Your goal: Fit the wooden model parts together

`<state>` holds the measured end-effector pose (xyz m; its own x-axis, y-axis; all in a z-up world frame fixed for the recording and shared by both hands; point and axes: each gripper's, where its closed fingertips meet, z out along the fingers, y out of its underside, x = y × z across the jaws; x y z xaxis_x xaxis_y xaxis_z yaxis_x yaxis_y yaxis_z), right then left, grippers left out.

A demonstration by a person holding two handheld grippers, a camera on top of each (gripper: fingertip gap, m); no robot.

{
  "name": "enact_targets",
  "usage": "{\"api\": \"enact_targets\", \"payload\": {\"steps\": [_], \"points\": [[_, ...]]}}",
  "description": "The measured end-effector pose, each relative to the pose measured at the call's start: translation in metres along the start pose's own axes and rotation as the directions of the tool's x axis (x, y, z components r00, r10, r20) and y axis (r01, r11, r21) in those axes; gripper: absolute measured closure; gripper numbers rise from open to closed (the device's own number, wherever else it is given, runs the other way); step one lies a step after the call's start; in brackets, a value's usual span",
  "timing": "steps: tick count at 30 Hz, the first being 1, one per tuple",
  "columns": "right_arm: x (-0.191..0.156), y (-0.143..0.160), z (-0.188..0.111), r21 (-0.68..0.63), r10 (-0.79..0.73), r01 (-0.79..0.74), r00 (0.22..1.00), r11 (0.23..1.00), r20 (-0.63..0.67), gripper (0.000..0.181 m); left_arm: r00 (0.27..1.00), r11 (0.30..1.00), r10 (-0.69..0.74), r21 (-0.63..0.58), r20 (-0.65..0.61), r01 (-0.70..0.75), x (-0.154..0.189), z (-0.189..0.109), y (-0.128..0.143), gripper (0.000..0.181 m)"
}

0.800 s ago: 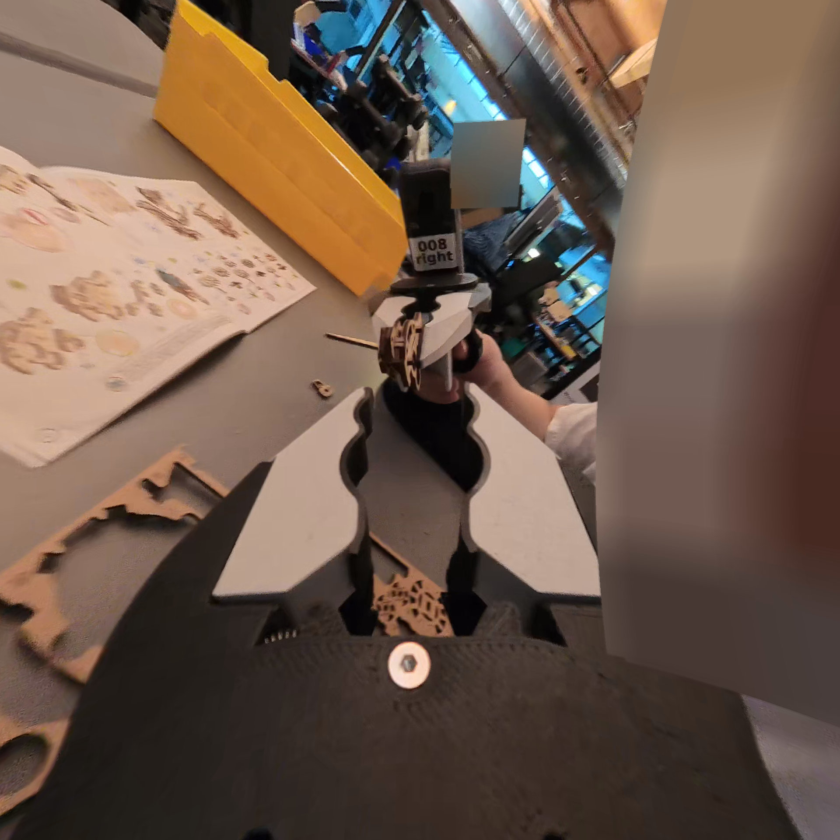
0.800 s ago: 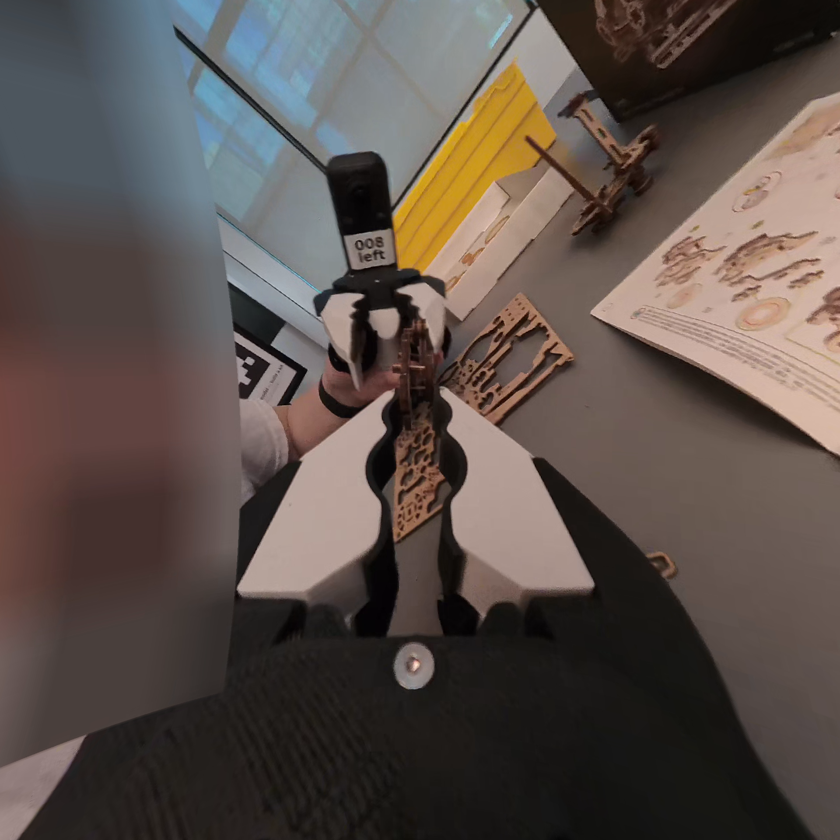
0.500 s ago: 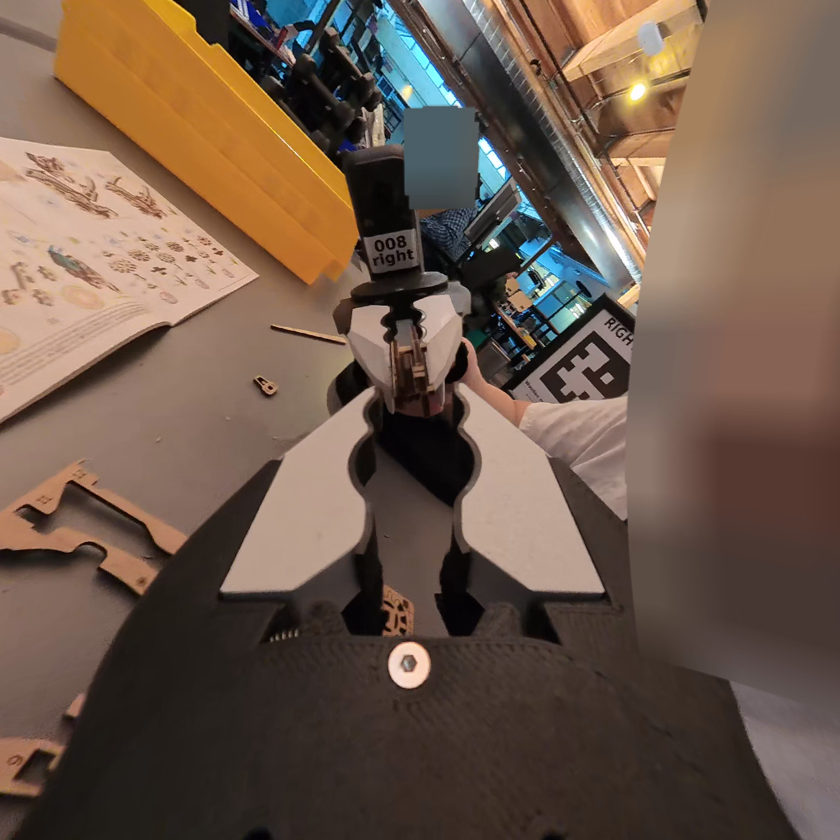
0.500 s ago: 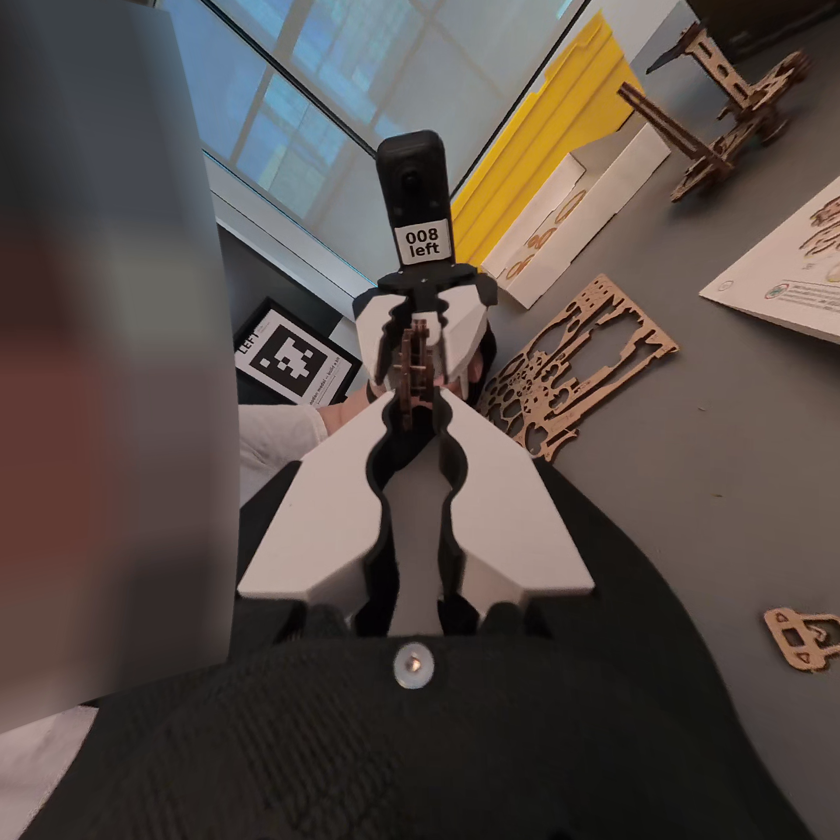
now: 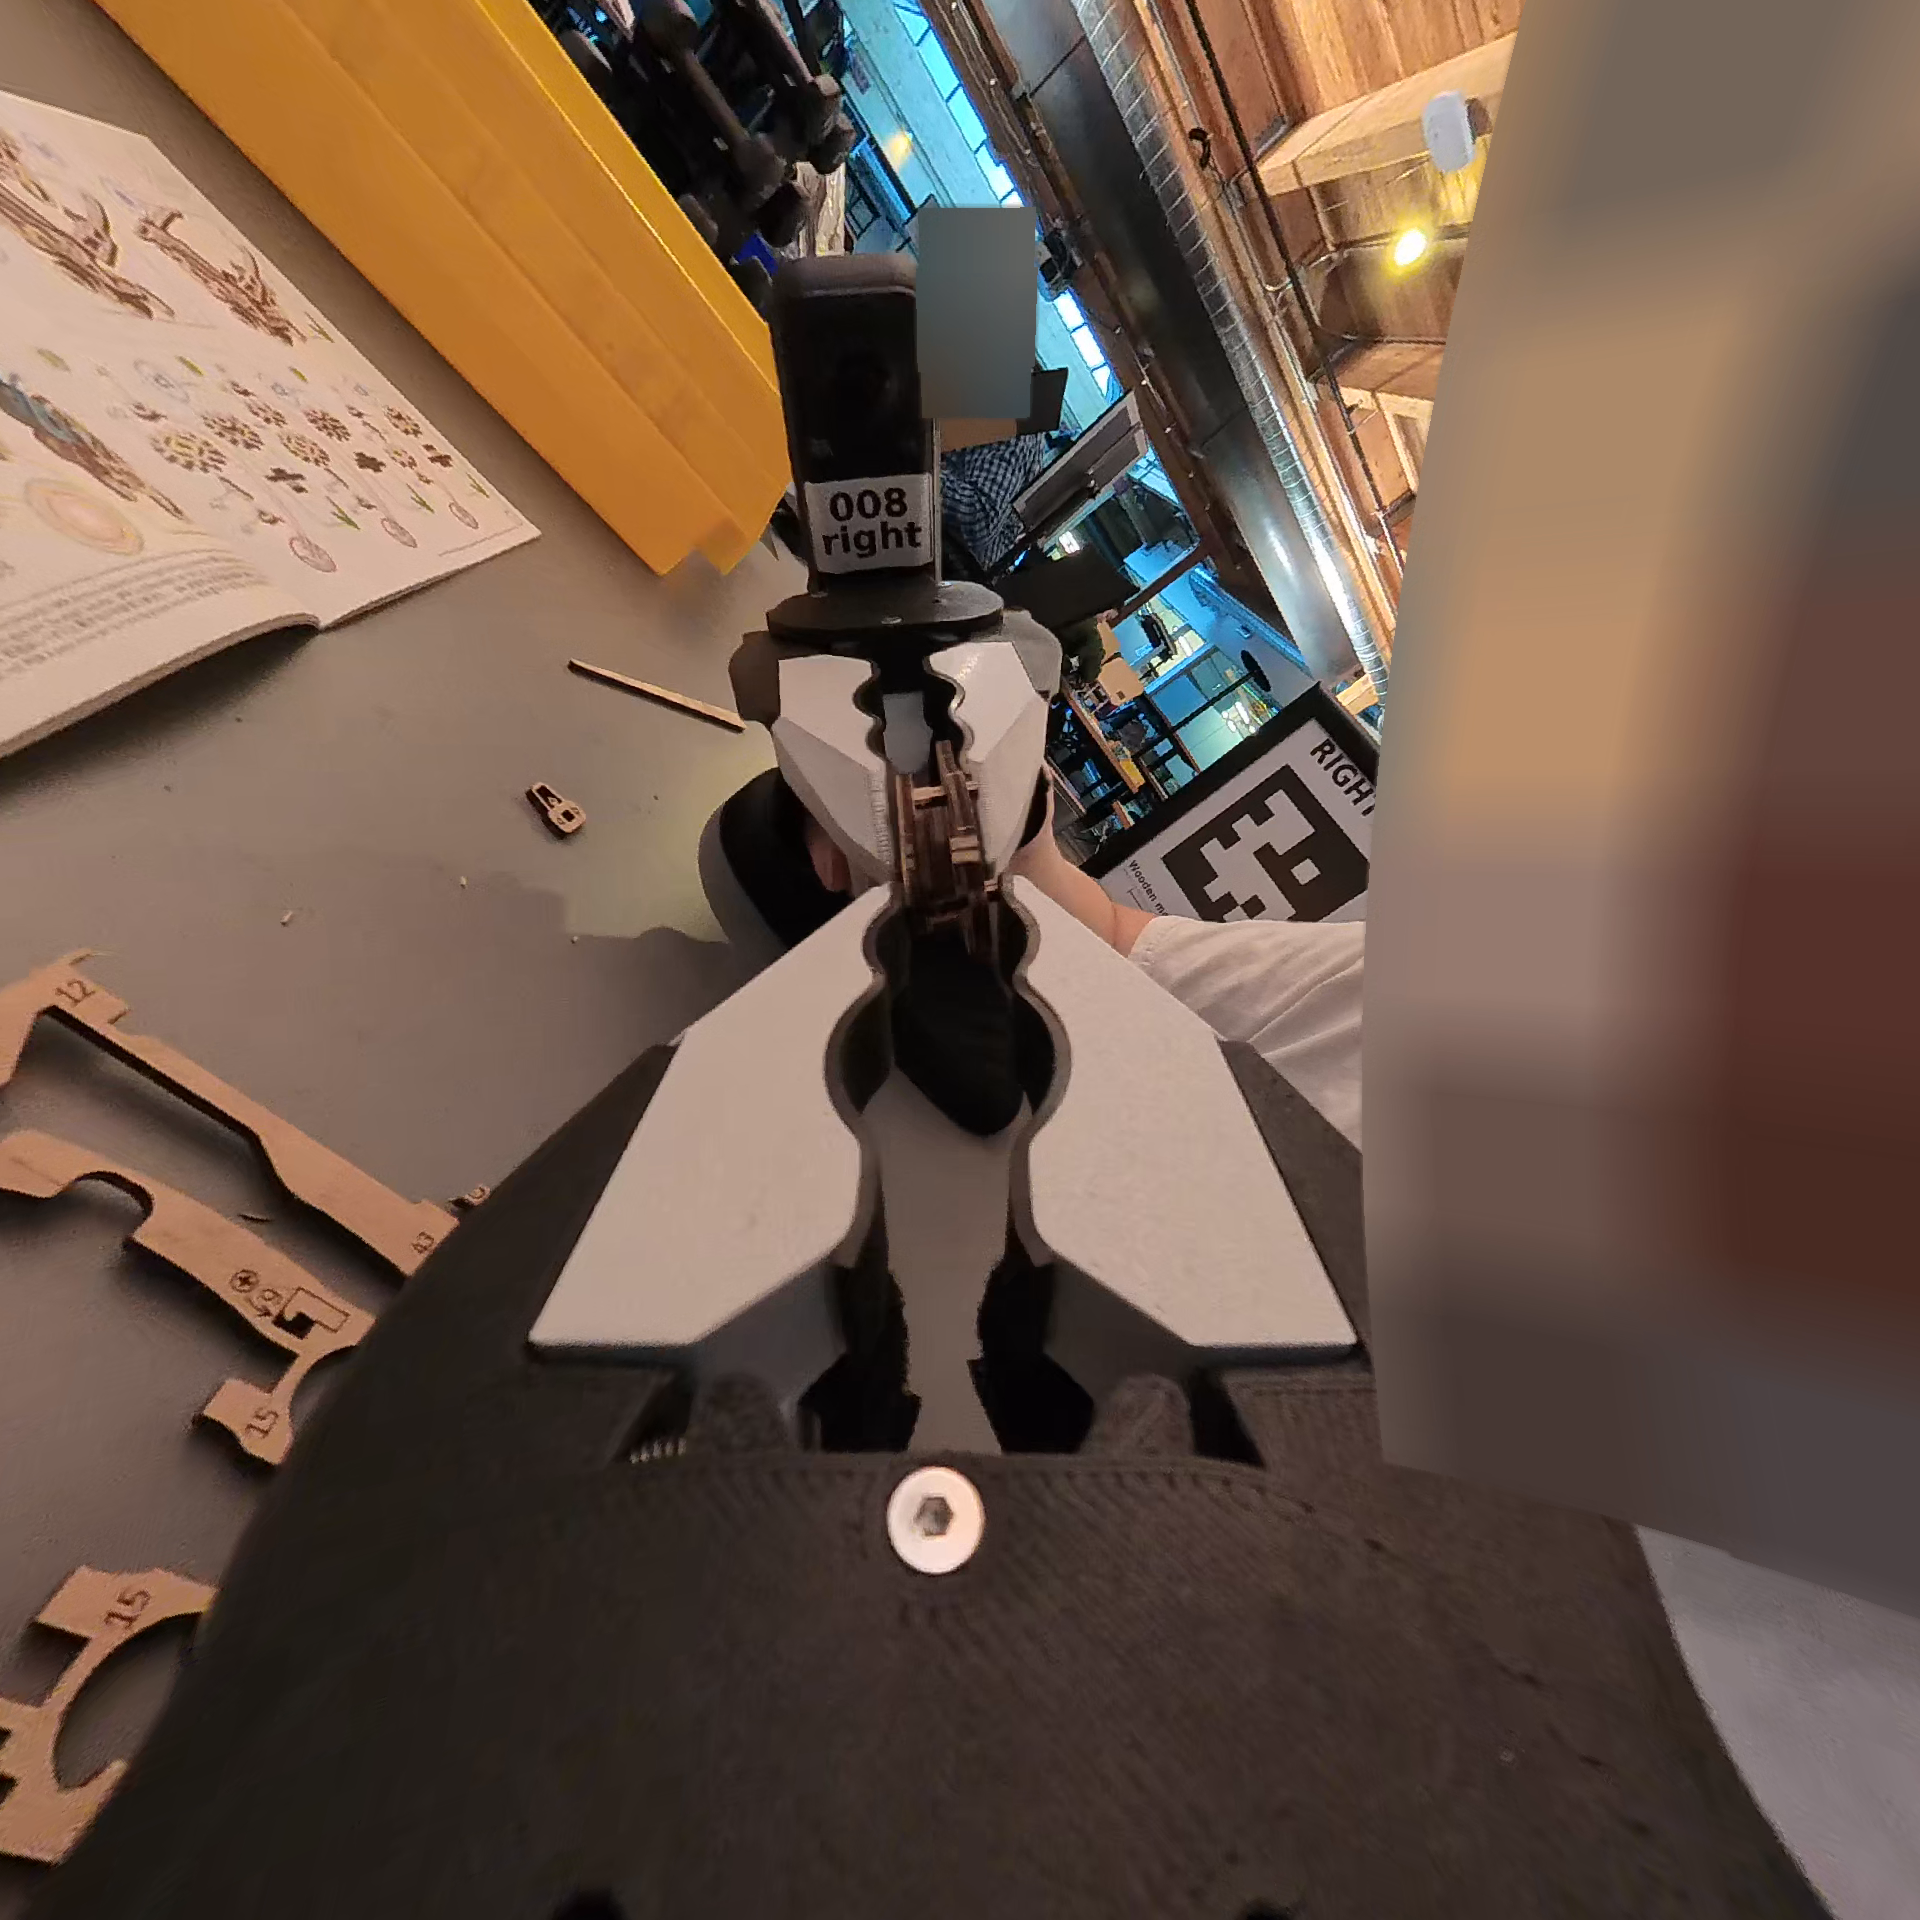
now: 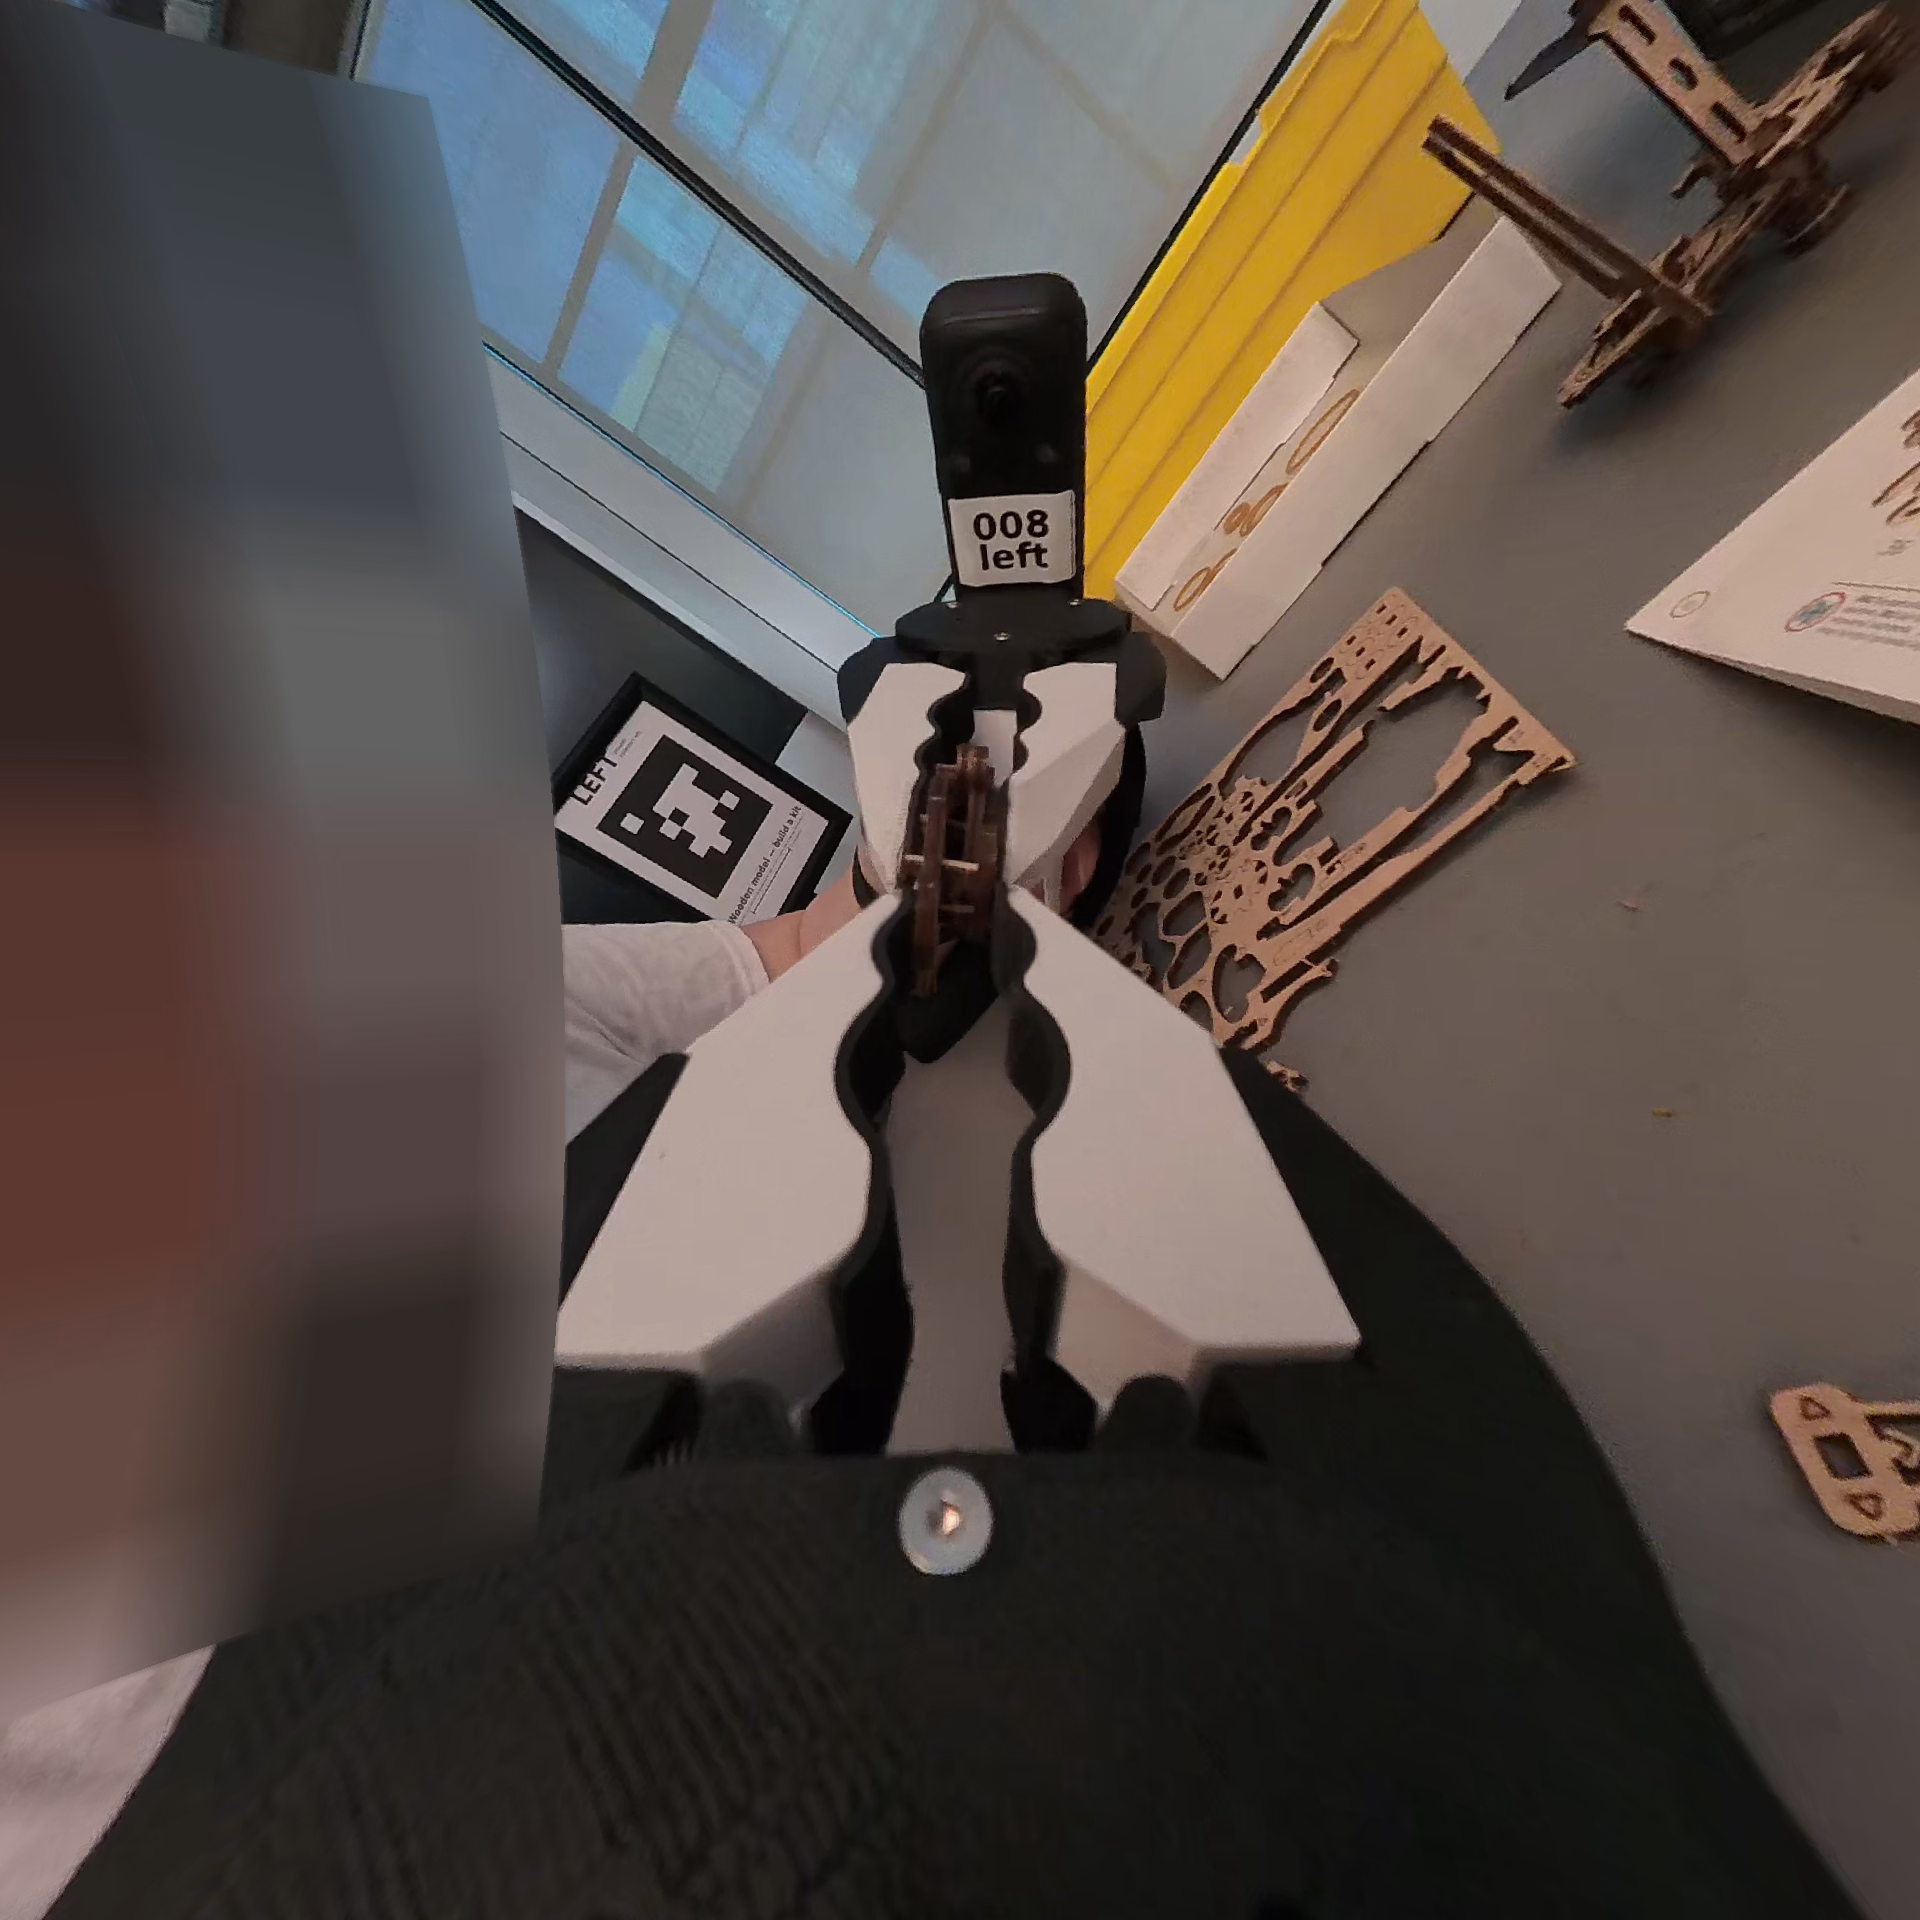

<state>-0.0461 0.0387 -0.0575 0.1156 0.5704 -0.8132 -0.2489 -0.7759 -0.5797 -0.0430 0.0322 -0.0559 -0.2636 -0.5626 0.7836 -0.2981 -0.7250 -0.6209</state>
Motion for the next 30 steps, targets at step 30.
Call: {"api": "enact_targets", "payload": {"steps": [30], "points": [[0.008, 0.015, -0.025, -0.384, -0.831, 0.751, 0.550, 0.537, -0.085, 0.145, 0.979, 0.979, -0.196, -0.053, 0.053, 0.199, -0.018, 0.005, 0.021, 0.166]]}}
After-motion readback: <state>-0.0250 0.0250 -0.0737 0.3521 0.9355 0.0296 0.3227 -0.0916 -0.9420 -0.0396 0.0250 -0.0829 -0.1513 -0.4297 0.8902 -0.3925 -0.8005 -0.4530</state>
